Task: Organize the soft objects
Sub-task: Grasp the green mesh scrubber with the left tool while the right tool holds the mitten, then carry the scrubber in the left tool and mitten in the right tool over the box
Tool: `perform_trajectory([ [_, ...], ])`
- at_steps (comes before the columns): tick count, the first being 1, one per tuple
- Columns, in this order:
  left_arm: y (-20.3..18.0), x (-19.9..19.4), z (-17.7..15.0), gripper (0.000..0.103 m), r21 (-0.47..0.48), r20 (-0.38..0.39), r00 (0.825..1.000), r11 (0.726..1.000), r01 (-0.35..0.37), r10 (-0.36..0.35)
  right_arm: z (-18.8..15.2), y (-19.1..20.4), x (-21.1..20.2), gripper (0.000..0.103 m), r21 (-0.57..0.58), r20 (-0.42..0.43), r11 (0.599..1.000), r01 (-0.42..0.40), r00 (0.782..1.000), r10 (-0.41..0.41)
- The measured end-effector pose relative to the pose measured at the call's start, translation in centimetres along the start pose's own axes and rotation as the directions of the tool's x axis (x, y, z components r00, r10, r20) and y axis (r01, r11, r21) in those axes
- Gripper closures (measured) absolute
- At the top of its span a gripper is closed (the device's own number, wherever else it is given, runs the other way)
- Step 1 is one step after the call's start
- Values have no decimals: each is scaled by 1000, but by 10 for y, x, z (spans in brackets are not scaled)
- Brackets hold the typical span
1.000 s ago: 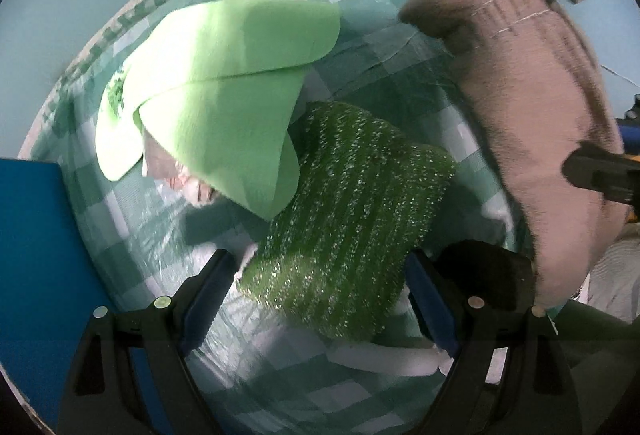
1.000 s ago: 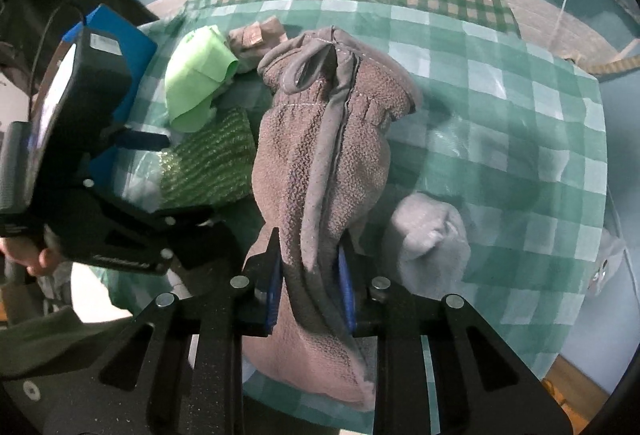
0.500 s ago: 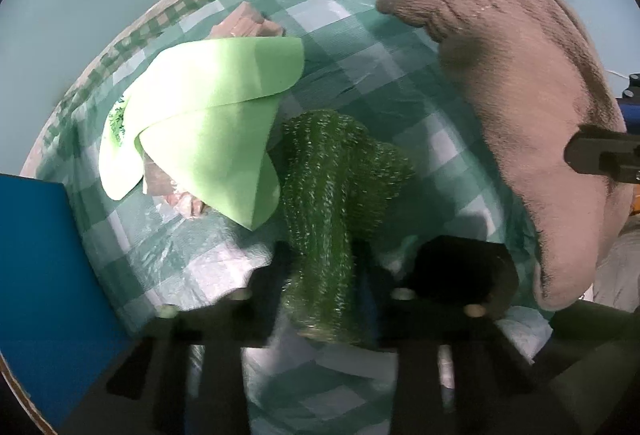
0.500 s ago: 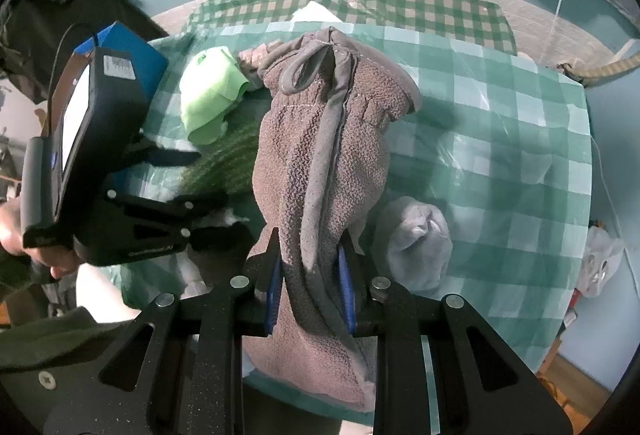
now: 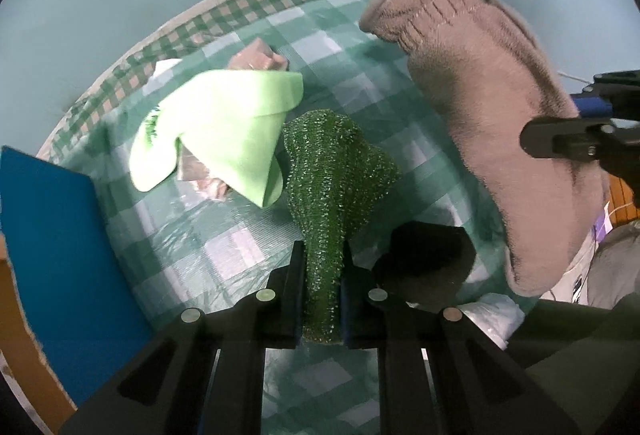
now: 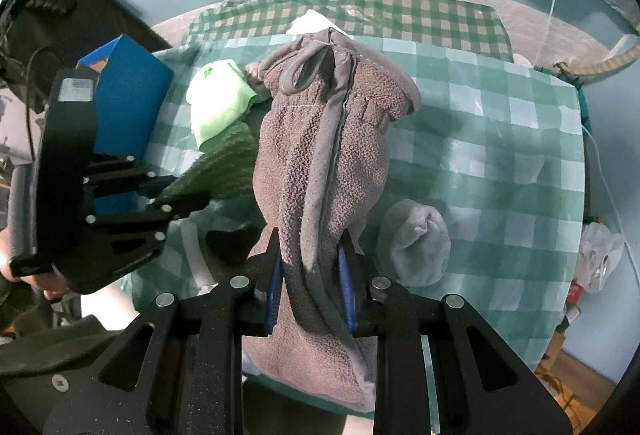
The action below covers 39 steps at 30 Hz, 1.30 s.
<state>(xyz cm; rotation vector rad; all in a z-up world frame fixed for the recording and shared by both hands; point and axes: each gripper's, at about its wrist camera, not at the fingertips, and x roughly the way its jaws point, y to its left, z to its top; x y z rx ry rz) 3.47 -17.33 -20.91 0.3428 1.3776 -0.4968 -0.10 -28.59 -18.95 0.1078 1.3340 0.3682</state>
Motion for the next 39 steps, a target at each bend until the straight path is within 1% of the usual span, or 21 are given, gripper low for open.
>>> perform_trajectory([
  [4,6,-18,-5,90,-10,44,999,1000,8,-8,-1,0,-5,80,8,5,1000,2,1000,-2],
  [8,4,-39,-9,90,-28,84,996,999,26,-23,0,1,-12,80,5,13,1000,4,1000,-5],
  [20,15,-87,-23,90,-125,181,982,990,69,-45,4,14,-39,80,-7,38,1000,-2,999,2],
  [23,20,-98,-28,90,-148,200,979,987,66,-36,8,20,-44,80,-15,42,1000,-10,999,11],
  [26,24,-106,-34,90,-165,215,977,985,46,-10,11,28,-49,80,-29,47,999,-20,999,22],
  [31,39,-115,-49,90,-211,222,975,977,35,14,19,44,-54,80,-61,54,997,-37,998,40],
  [35,51,-121,-58,90,-247,202,978,969,2,49,26,55,-57,80,-89,57,995,-48,997,54],
  [39,64,-127,-68,90,-282,204,976,959,-12,72,33,71,-58,80,-122,55,991,-57,996,64],
])
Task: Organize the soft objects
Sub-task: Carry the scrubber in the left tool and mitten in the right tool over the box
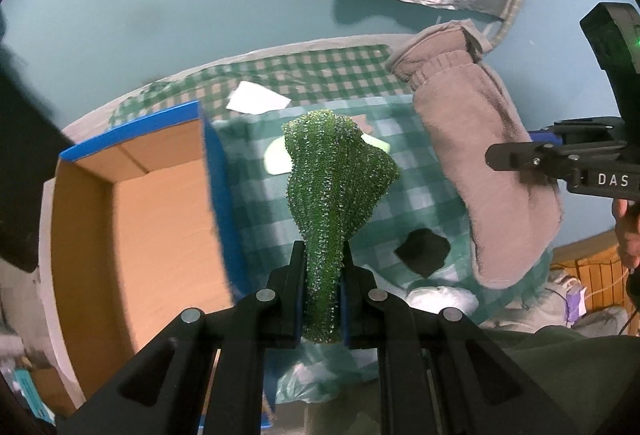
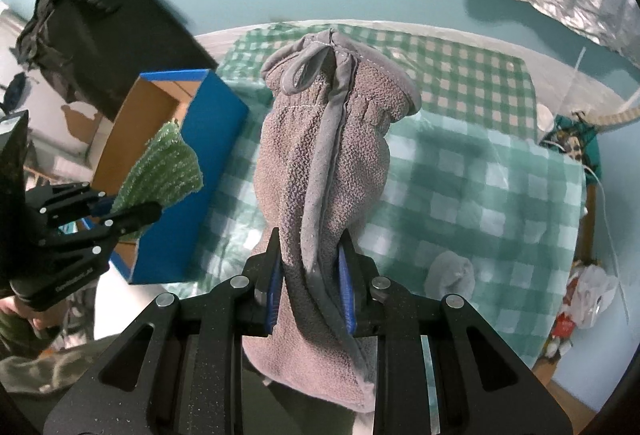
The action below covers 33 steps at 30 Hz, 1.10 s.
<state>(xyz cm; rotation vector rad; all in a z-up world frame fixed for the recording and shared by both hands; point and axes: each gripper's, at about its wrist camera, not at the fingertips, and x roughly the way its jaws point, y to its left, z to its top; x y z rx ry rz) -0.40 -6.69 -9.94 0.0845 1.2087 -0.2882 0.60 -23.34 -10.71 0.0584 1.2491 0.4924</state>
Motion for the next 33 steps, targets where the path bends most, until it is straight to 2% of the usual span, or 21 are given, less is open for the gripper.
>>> perform_trajectory([
  [5,24,-13,-9,90,-80,39,999,997,23,-20,13,21,5,80,-52,-6,998,-23,1000,23],
  [14,61,-35,-23,90,-172,77,996,985,-30,44,35,67,20,80,-145,-25,987,-65,998,62],
  [22,98,-41,-43,90,-254,69,994,965,-65,85,55,113,38,80,-231,-49,967,-109,994,100],
  [33,147,-36,-68,90,-346,15,991,931,-116,130,80,170,67,80,-314,-90,936,-158,987,137],
])
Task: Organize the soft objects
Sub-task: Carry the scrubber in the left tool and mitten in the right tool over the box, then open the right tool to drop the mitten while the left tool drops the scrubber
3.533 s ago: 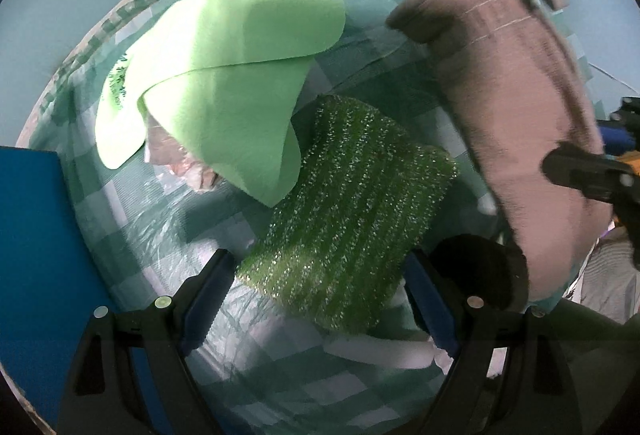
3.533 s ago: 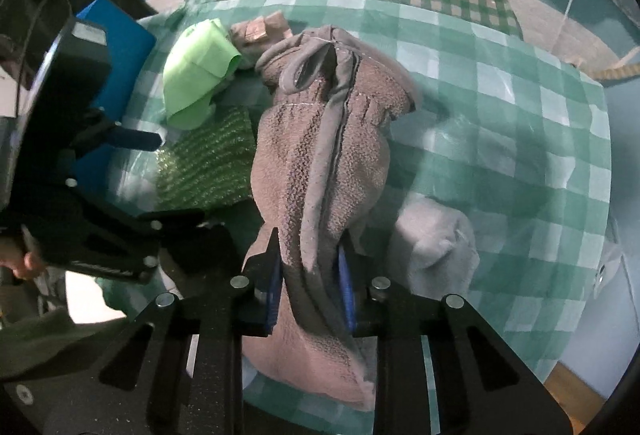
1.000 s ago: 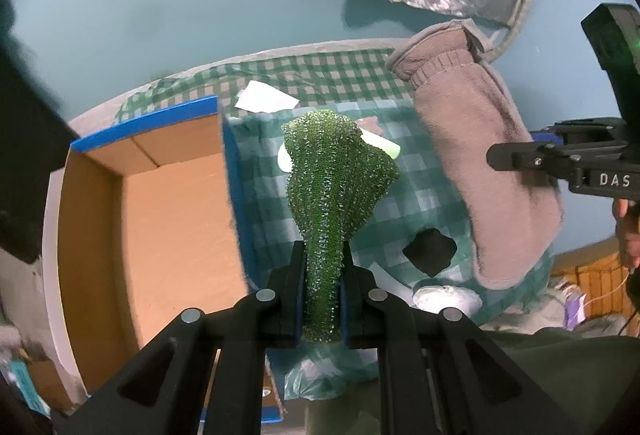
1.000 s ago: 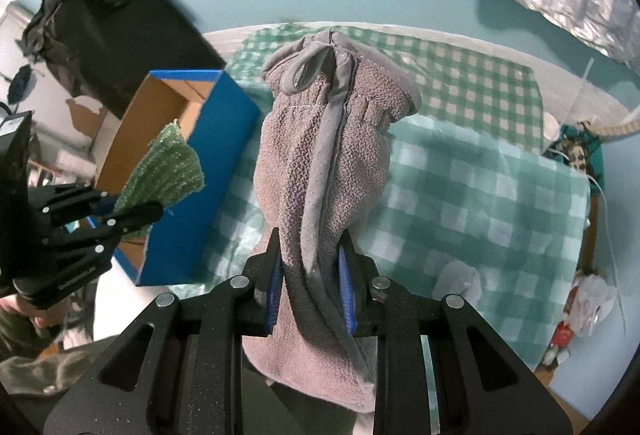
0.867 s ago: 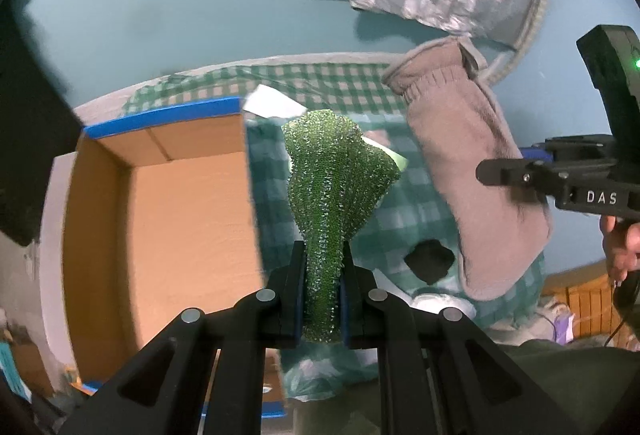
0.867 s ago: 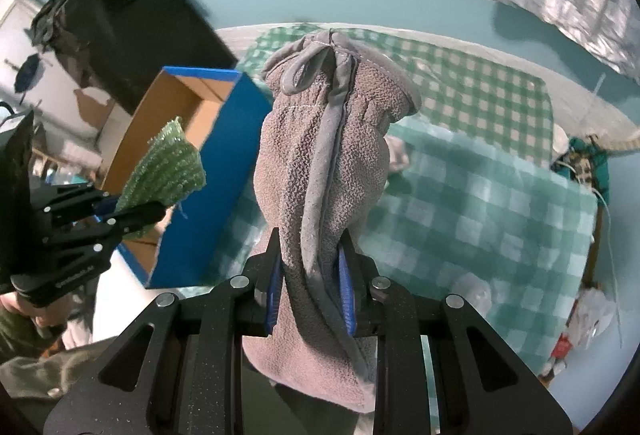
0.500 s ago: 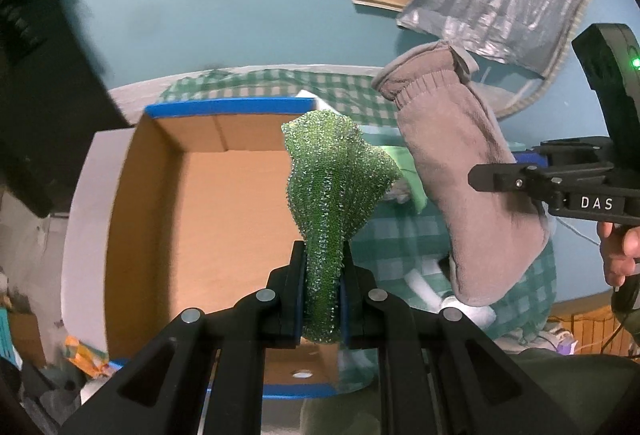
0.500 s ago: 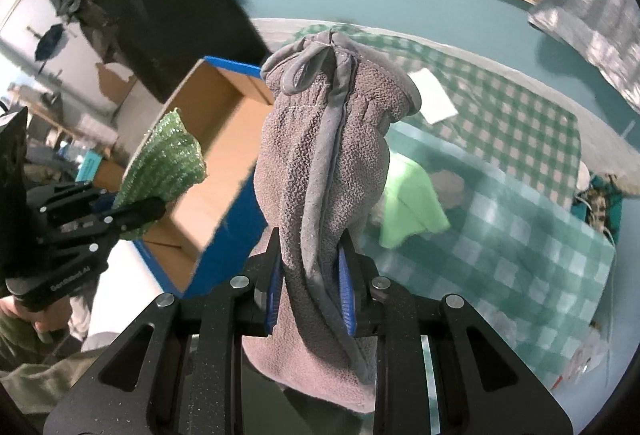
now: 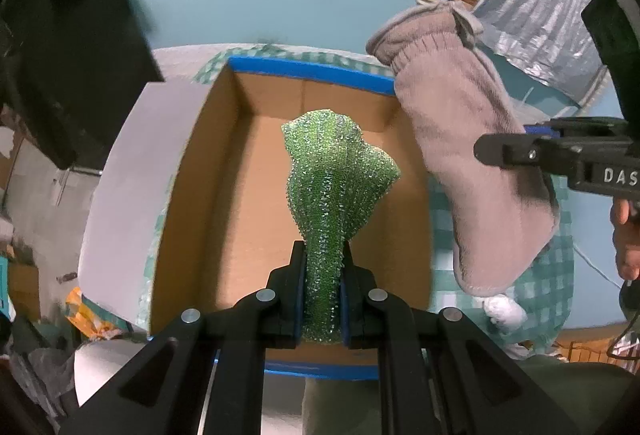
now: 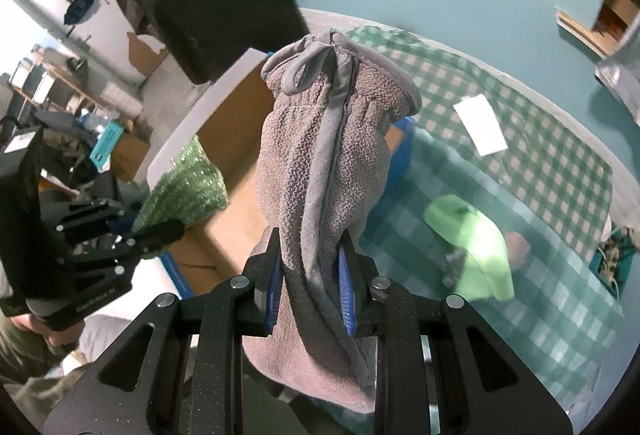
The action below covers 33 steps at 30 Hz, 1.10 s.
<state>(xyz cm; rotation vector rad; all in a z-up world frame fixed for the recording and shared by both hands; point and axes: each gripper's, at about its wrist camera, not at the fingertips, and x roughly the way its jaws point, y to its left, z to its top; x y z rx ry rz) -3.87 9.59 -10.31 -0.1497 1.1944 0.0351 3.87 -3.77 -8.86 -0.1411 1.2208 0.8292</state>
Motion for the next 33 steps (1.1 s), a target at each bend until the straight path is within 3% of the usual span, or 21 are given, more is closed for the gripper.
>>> perform_trajectory([
  [17,50,29,0,90,-84,-59,996,994,-67,62,46,37,67,80,-42,-87,999,-29,996,25],
  [19,52,32,-1,83,-96,-72,995,992,-80,74,50,40,75,80,-36,-95,999,-32,995,29],
  [22,54,33,-1,68,-116,-80,994,990,-84,75,52,41,84,70,-11,-108,999,-41,993,40],
  [24,53,31,-1,65,-112,-63,994,989,-92,86,53,39,89,58,5,-119,1000,-22,993,22],
  [26,51,31,-2,61,-100,-66,993,989,-106,100,54,39,93,55,14,-127,1000,0,992,2],
  [27,50,32,-2,60,-97,-70,992,989,-110,104,53,38,92,49,16,-124,1000,-1,992,3],
  [33,46,30,-3,57,-111,-79,992,988,-108,99,52,38,78,44,24,-90,1000,-4,996,6],
])
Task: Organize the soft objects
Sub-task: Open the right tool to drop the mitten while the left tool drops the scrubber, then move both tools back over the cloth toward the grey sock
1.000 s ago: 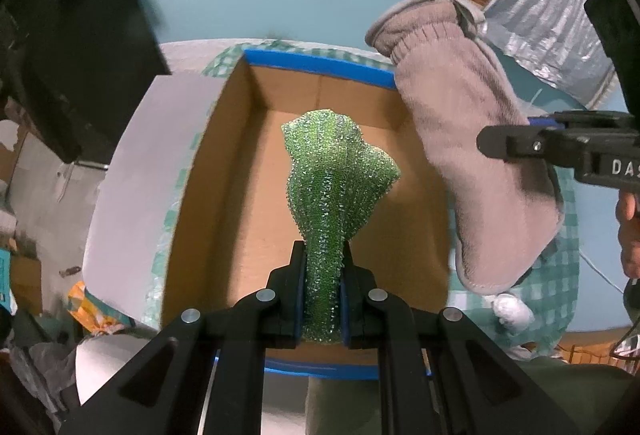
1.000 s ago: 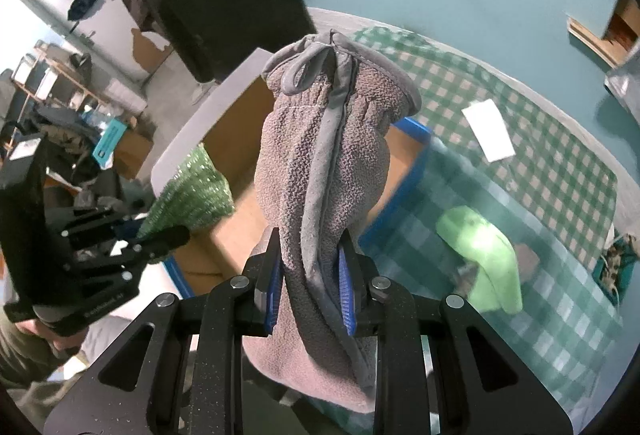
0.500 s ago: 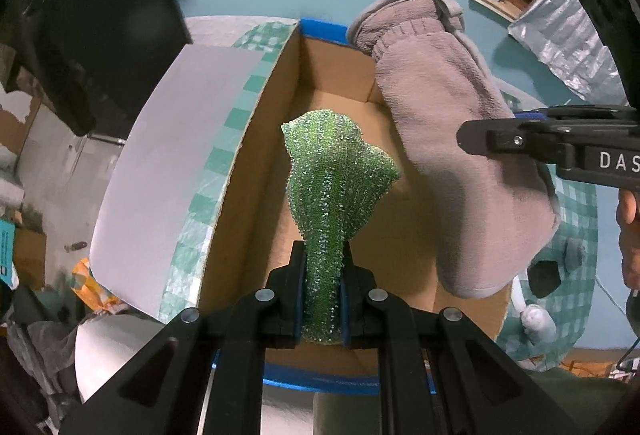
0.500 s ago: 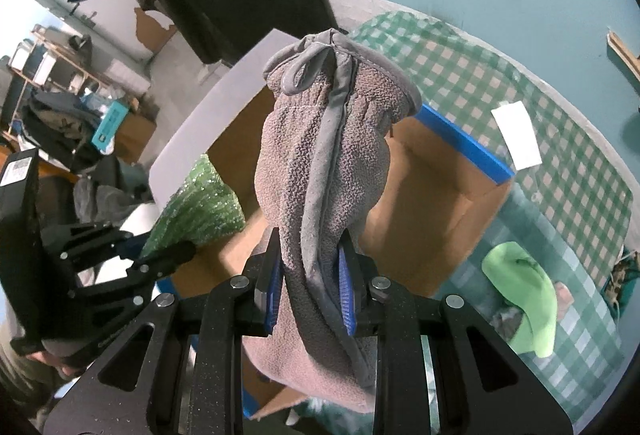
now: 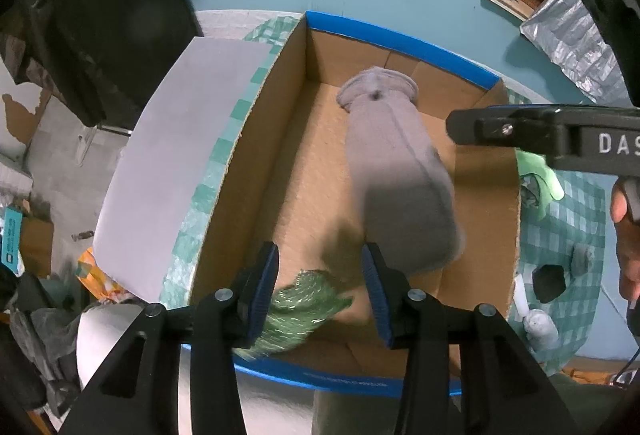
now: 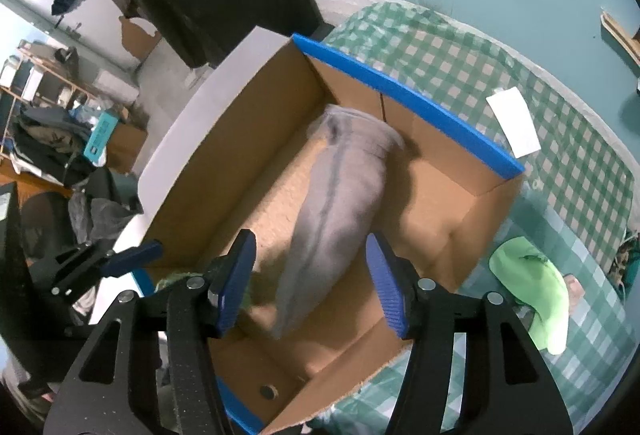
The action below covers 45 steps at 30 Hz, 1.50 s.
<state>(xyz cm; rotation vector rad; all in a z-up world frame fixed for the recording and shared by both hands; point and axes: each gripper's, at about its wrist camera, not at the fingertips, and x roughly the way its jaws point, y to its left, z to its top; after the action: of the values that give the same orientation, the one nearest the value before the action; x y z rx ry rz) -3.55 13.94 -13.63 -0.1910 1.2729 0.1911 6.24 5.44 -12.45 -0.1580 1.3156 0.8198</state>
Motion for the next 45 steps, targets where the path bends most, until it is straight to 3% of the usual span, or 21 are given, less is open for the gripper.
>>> perform_trajectory([
  [6,-9,-8,0,55,8,9,1000,1000,7,-7,-4,-9,-15,42,18,23,1000,0,1000,0],
  [10,-18,-12,-1,47,14,10,1000,1000,4,-4,-10,-14,-25,41,18,39,1000,19,999,-19],
  [24,-62,-30,-4,42,76,30,998,996,51,-54,-38,-40,-69,37,71,105,996,52,993,-59],
  [45,-155,-34,-13,36,272,-16,991,953,133,-134,-115,-117,-119,34,258,127,960,105,982,-142],
])
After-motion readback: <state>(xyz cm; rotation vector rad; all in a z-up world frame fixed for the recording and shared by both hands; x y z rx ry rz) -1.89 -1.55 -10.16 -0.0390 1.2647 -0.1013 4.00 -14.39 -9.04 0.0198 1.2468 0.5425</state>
